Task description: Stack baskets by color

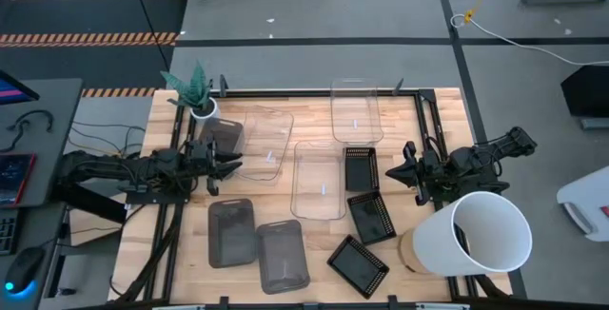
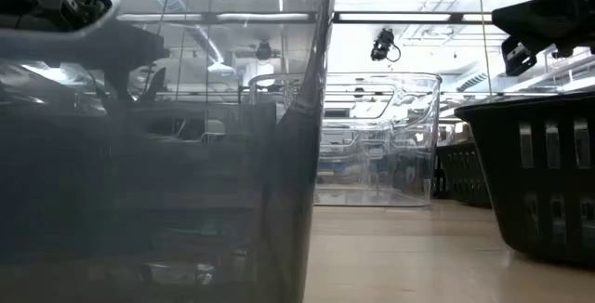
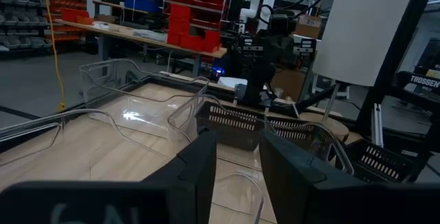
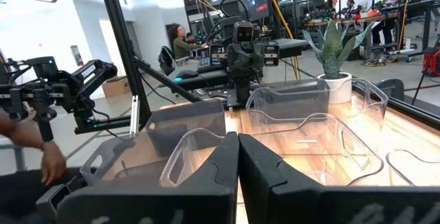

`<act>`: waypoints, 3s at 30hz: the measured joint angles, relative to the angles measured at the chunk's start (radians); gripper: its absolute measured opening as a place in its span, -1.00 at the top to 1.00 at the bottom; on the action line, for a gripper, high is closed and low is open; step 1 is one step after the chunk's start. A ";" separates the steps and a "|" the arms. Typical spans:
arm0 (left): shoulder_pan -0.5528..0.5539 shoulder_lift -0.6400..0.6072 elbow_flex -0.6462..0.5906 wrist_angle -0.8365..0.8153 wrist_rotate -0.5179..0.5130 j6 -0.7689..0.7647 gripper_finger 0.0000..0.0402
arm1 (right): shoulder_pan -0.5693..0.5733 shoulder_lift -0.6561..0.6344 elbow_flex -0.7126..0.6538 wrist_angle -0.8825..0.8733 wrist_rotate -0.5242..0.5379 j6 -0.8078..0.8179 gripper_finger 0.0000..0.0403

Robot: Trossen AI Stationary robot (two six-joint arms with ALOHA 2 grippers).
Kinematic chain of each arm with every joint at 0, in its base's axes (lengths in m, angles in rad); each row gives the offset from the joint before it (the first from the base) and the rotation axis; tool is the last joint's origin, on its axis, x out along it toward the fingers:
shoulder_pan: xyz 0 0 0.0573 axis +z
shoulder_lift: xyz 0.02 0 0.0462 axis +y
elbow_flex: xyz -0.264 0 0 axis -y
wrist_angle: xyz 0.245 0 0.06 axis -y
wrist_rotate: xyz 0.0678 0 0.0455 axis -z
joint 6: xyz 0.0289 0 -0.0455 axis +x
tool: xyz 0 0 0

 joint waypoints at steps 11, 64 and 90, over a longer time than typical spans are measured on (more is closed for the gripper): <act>0.000 0.000 0.000 0.000 0.000 0.000 0.41 | 0.000 0.000 0.000 0.016 0.000 0.000 0.92; 0.000 0.000 0.000 0.000 0.000 0.000 0.41 | -0.054 0.551 0.096 0.116 -0.087 0.086 0.93; 0.000 0.000 0.000 0.000 0.000 0.000 0.41 | 0.086 1.320 0.707 -0.054 0.000 0.137 0.82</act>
